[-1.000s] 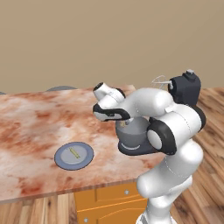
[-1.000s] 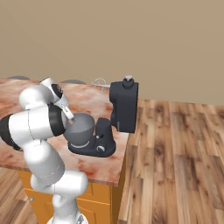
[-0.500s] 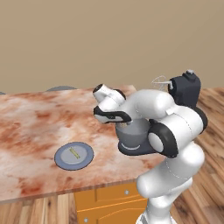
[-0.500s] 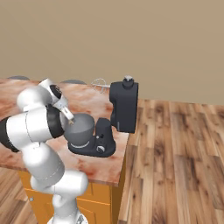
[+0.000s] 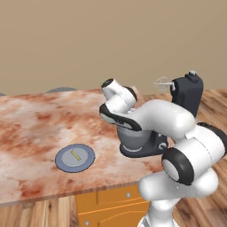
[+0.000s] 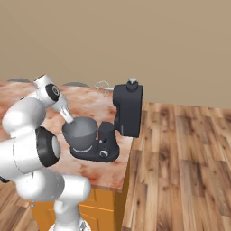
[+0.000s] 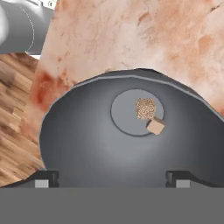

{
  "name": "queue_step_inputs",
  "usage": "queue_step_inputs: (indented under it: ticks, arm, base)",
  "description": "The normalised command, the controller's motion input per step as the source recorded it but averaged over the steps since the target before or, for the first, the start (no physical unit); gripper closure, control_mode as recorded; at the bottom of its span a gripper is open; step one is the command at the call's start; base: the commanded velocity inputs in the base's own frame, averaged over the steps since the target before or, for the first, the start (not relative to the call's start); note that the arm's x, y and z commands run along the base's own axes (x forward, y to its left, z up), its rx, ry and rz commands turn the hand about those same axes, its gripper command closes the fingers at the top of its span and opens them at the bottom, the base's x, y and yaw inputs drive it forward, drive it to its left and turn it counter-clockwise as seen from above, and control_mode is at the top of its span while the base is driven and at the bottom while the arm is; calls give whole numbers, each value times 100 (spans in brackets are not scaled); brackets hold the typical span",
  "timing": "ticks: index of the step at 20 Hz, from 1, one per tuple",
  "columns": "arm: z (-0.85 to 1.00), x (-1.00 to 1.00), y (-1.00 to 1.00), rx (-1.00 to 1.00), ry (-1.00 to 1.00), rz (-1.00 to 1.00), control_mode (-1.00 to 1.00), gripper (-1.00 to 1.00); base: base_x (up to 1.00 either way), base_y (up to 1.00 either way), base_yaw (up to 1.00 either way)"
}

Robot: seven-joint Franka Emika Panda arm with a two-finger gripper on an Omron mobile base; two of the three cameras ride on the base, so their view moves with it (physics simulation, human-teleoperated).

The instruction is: Add butter and sugar cubes to the stand mixer bowl and then turn on the stand mixer to begin making frosting.

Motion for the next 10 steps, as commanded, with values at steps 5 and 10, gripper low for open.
queue_step_inputs:
  ticks: [5, 10]
  arm:
    - [95, -89, -1, 17, -7, 13, -100, -100]
    - [35, -61, 4, 1, 0, 66, -100, -100]
  base:
    - [0, 0, 0]
    - [0, 0, 0]
